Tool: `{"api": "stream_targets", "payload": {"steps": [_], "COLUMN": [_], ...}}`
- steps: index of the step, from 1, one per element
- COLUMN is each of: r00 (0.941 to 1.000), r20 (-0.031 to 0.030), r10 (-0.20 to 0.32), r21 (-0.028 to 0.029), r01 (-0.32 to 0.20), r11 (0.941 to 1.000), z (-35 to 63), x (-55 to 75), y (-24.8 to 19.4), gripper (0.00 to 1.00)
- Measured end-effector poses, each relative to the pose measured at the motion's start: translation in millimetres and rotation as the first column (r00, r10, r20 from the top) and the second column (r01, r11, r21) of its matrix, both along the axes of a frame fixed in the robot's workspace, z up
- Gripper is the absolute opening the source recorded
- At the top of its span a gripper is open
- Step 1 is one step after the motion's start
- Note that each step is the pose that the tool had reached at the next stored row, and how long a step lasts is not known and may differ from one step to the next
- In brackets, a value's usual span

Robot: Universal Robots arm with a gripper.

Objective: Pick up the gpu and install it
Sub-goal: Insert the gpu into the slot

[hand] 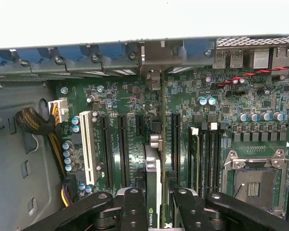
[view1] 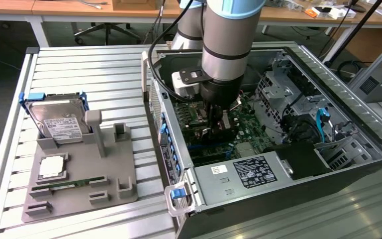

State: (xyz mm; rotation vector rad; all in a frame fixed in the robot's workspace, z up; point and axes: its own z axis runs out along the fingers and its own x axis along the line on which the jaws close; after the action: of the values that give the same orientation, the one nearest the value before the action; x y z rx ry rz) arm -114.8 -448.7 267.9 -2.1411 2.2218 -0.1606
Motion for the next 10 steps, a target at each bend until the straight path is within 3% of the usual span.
{"api": "stream_targets", "payload": {"steps": [4,7,10], "r00": [1.0000,0.9998,0.9997], "r20": [0.0000,0.0000,-0.0001], "r10": [0.005,0.021,0.022], "r21": [-0.0025,-0.0031,-0.0040], "r01": [-0.005,-0.021,-0.022], "r11": [1.0000,0.9998,0.9997], "z": [0.0,-0.2,-1.0], "x": [0.0,0.0,0.1], "y": [0.2,3.5,4.1], "gripper": [0.27,0.27,0.27]}}
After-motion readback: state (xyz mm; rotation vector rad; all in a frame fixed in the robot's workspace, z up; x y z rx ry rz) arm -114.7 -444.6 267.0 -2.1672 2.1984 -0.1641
